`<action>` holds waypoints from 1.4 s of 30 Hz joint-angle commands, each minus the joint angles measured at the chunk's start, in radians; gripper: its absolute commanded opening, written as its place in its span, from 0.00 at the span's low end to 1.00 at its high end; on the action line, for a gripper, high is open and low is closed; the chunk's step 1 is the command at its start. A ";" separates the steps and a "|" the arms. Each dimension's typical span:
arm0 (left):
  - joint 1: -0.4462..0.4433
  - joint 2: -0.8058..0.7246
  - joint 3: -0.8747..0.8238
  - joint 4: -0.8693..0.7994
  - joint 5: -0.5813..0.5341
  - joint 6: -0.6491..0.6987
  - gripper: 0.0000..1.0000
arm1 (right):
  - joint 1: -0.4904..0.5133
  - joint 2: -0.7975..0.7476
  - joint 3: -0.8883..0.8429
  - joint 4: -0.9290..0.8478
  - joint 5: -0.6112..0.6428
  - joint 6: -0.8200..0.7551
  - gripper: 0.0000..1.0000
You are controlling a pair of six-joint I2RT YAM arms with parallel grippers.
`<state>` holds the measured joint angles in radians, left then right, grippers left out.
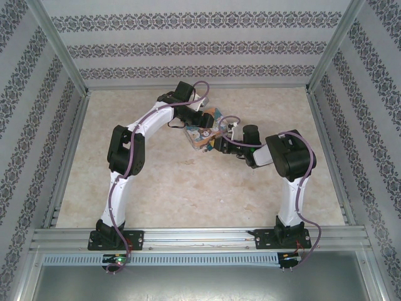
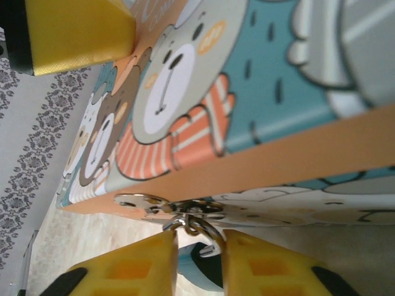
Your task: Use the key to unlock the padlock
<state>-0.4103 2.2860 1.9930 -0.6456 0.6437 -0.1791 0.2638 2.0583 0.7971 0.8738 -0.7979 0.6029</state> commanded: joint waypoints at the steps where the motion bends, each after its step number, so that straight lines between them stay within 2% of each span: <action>1: 0.007 0.012 -0.040 -0.096 -0.017 -0.005 0.68 | 0.009 -0.022 -0.006 0.036 -0.034 -0.019 0.19; 12: 0.007 0.002 -0.073 -0.079 -0.015 -0.010 0.67 | 0.011 -0.021 -0.009 0.093 0.013 0.076 0.00; 24: 0.006 -0.037 -0.169 -0.023 0.004 -0.036 0.67 | 0.003 0.007 -0.091 0.357 0.158 0.363 0.00; 30: 0.007 -0.045 -0.200 -0.008 0.007 -0.043 0.67 | 0.015 0.020 -0.110 0.404 0.218 0.465 0.00; 42: 0.010 -0.068 -0.176 -0.001 0.020 -0.047 0.69 | -0.005 -0.053 -0.164 0.356 0.281 0.427 0.00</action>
<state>-0.4026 2.2074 1.8450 -0.5339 0.6472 -0.1909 0.2653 2.0544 0.6552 1.1831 -0.5499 1.0485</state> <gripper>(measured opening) 0.684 0.043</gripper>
